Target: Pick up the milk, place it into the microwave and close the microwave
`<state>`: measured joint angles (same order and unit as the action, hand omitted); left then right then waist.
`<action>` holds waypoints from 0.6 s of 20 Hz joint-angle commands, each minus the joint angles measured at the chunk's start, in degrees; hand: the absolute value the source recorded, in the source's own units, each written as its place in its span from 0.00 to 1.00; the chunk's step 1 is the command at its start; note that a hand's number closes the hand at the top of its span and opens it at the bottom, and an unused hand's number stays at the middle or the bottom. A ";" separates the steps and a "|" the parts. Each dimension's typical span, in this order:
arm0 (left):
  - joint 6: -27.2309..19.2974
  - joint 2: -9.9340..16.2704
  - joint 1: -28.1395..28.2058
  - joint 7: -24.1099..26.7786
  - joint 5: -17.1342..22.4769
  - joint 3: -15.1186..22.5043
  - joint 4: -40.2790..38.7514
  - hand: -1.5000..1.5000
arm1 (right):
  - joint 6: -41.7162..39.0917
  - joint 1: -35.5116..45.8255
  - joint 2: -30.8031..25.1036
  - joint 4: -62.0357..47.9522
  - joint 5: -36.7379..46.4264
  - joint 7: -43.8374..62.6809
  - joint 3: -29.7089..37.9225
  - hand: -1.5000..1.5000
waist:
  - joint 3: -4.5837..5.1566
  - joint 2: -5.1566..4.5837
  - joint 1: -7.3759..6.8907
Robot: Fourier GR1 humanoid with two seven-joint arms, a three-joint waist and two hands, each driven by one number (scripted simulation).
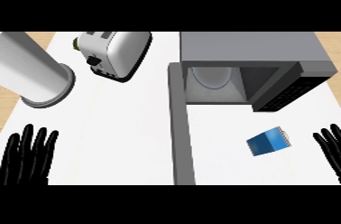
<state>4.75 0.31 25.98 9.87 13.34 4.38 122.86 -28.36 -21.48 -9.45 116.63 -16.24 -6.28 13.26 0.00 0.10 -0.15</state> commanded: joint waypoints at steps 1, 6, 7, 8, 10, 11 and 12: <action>1.59 0.58 3.40 0.83 1.42 -0.92 1.30 0.00 | -3.10 2.33 -0.47 -10.01 1.80 -5.15 2.34 0.00 | -0.02 -0.05 -0.17; 0.46 -0.29 5.19 5.25 -2.43 3.16 -0.41 0.00 | 0.15 5.08 3.20 -13.41 8.86 -8.14 -0.31 0.00 | -0.01 -0.05 -0.09; 3.14 0.15 5.94 8.76 -0.34 0.10 -3.55 0.00 | 2.98 9.68 3.73 -18.00 11.90 -8.79 -0.79 0.00 | 0.00 -0.10 -0.47; 3.07 0.97 5.28 5.11 1.35 -0.14 -1.04 0.00 | 0.72 9.57 0.31 -19.08 7.88 -8.75 3.64 0.00 | -0.01 -0.08 -0.20; 2.79 0.62 7.13 7.08 -0.05 0.93 -0.83 0.00 | 3.70 6.29 5.25 -21.52 14.02 -15.44 0.55 0.00 | -0.02 -0.05 -0.15; 3.24 1.18 6.71 6.86 1.62 -0.73 -0.69 0.00 | 4.72 9.04 3.90 -23.45 13.40 -13.63 2.12 0.00 | -0.01 -0.07 -0.21; 3.57 -0.17 7.14 10.04 -0.67 1.18 -3.99 0.00 | 4.15 5.48 4.10 -21.44 13.04 -14.73 2.65 0.00 | 0.00 -0.04 0.00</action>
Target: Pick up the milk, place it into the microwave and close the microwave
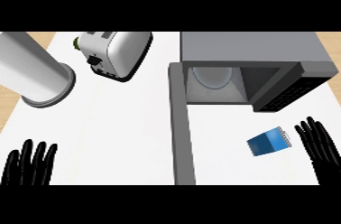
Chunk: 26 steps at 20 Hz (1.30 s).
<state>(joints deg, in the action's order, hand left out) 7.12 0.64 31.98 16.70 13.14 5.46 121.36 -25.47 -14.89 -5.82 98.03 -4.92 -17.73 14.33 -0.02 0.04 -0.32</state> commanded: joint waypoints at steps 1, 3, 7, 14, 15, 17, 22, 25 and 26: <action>2.80 0.12 4.14 4.78 0.19 0.08 -1.48 0.00 | 0.82 2.29 -0.58 -12.82 5.49 -10.87 1.84 0.00 | -0.03 -0.01 -0.32; 1.42 0.09 3.15 1.75 -0.58 0.72 1.04 0.00 | 2.96 3.71 -0.94 -12.67 5.84 -8.73 2.30 0.00 | 0.00 0.00 0.00; 2.07 0.39 5.24 3.41 0.21 0.58 0.57 0.00 | 3.24 7.55 -3.37 -22.64 7.79 -14.11 3.42 0.00 | 0.00 0.00 -0.07; 2.60 0.69 4.65 3.84 1.57 -1.38 1.04 0.00 | 5.65 12.32 -4.97 -38.70 11.66 -26.39 3.74 0.00 | -0.01 -0.04 -0.07; 3.68 -0.22 9.44 6.44 -1.60 2.54 1.76 0.00 | 6.15 14.14 -4.49 -44.17 13.06 -30.43 3.18 0.00 | -0.05 -0.05 -0.45; 3.93 -0.59 8.98 8.78 -1.07 1.59 -0.88 0.00 | 5.99 17.06 -6.70 -46.60 11.73 -30.92 4.81 0.00 | -0.02 -0.03 -0.29; 5.59 0.51 10.17 9.43 -0.28 1.02 -0.84 0.00 | 7.02 17.47 -9.05 -54.46 12.73 -36.99 4.91 0.00 | -0.02 -0.02 -0.25; 4.28 0.00 8.98 5.98 0.22 1.93 1.13 0.00 | 10.39 23.20 -6.87 -58.61 13.83 -37.61 3.25 0.00 | -0.03 -0.06 -0.30; 6.05 1.45 11.30 7.85 1.73 -0.37 1.92 0.00 | 9.51 22.10 -7.61 -57.59 13.90 -37.84 2.74 0.00 | -0.02 -0.01 -0.31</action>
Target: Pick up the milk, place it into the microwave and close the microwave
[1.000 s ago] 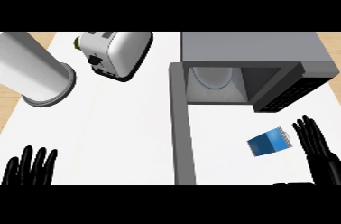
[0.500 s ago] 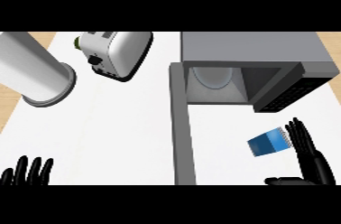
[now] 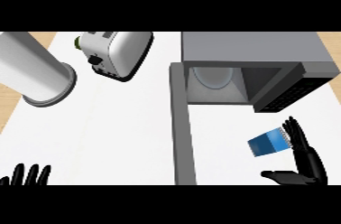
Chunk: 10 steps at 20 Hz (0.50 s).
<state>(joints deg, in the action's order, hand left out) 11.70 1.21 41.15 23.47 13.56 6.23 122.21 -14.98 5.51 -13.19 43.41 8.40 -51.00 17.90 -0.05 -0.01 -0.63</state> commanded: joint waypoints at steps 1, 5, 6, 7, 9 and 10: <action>-2.66 -1.15 -0.74 -1.12 -1.79 2.02 0.43 0.00 | -1.94 3.61 -1.78 -6.67 0.88 -6.85 -0.53 0.00 | -0.02 -0.05 0.00; -1.59 -1.15 -0.79 0.34 -1.93 1.92 -1.70 0.00 | 0.63 5.01 0.43 -8.04 1.77 -7.82 -2.37 0.00 | 0.00 -0.03 0.00; -0.19 -0.59 0.54 0.54 -0.76 0.98 -0.82 0.00 | -0.38 4.76 0.55 -9.52 1.49 -10.38 -2.32 0.00 | -0.02 -0.04 -0.12; 0.38 0.26 1.49 -0.57 0.79 0.30 1.01 0.00 | -2.30 6.47 -0.65 -9.86 0.94 -9.42 -2.26 0.00 | -0.03 -0.05 -0.24; 0.70 -0.07 -0.12 0.84 1.16 -0.40 -1.22 0.00 | -4.24 6.38 -3.58 -10.28 0.08 -9.47 -1.65 0.00 | 0.00 -0.03 -0.04; 0.54 0.87 2.07 -2.21 2.62 -0.53 3.33 0.00 | -2.08 2.92 0.31 -8.83 1.49 -11.45 -4.09 0.00 | -0.01 0.03 0.05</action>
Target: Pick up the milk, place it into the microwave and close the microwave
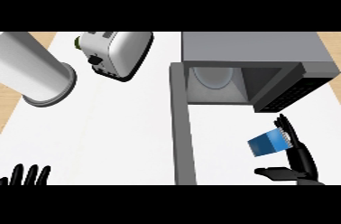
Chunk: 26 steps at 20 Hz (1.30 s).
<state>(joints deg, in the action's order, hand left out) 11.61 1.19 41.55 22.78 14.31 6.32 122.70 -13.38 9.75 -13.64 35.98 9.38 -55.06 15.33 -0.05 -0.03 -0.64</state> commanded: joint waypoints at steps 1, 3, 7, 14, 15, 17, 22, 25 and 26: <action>0.05 -0.21 0.09 0.32 -0.51 0.20 -0.56 0.00 | -4.46 0.20 1.14 0.06 -1.00 -3.92 -1.25 0.00 | 0.02 0.06 0.21; 2.50 1.83 2.48 0.74 1.72 -1.70 1.91 0.00 | -2.52 3.68 0.64 -6.15 -0.96 -4.88 -0.24 0.00 | -0.03 -0.02 -0.26; 2.41 -0.51 2.33 5.35 -1.86 -0.10 -2.83 0.00 | -0.78 5.68 0.66 -8.64 -1.51 -5.66 0.04 0.00 | -0.02 -0.05 -0.22; 3.07 0.97 4.44 1.69 0.88 -0.50 2.22 0.00 | 9.77 9.32 -0.16 -10.54 2.03 -8.05 -0.51 1.00 | -0.09 -0.19 -0.81; 1.84 0.10 2.06 1.83 0.28 -1.19 -0.27 0.00 | 10.12 8.88 0.55 -9.96 1.16 -7.23 -0.15 1.00 | -0.02 -0.07 -0.17; 2.63 -0.06 4.10 1.71 -0.11 0.62 1.32 0.00 | 10.35 12.62 1.71 -12.81 -0.02 -6.11 1.12 1.00 | -0.04 -0.11 -0.42; 4.58 0.57 -0.28 4.68 0.48 -1.59 -5.59 0.00 | 11.55 12.63 1.28 -14.96 -0.94 -11.45 3.11 1.00 | -0.06 -0.24 -0.37; 2.46 -0.01 0.77 3.27 -0.88 -1.16 -2.04 0.00 | 14.64 15.45 2.13 -14.99 -2.07 -9.42 4.42 1.00 | -0.06 -0.22 -0.45; 4.03 0.35 1.94 4.29 -0.33 -0.69 -2.80 0.00 | 15.71 16.97 3.92 -15.87 -2.78 -9.54 5.20 1.00 | -0.08 -0.28 -0.77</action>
<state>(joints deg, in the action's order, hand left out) 14.91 1.33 43.23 26.57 14.14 5.40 120.11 -1.53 23.85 -11.45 22.73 7.73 -59.77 18.76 -0.09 -0.19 -1.04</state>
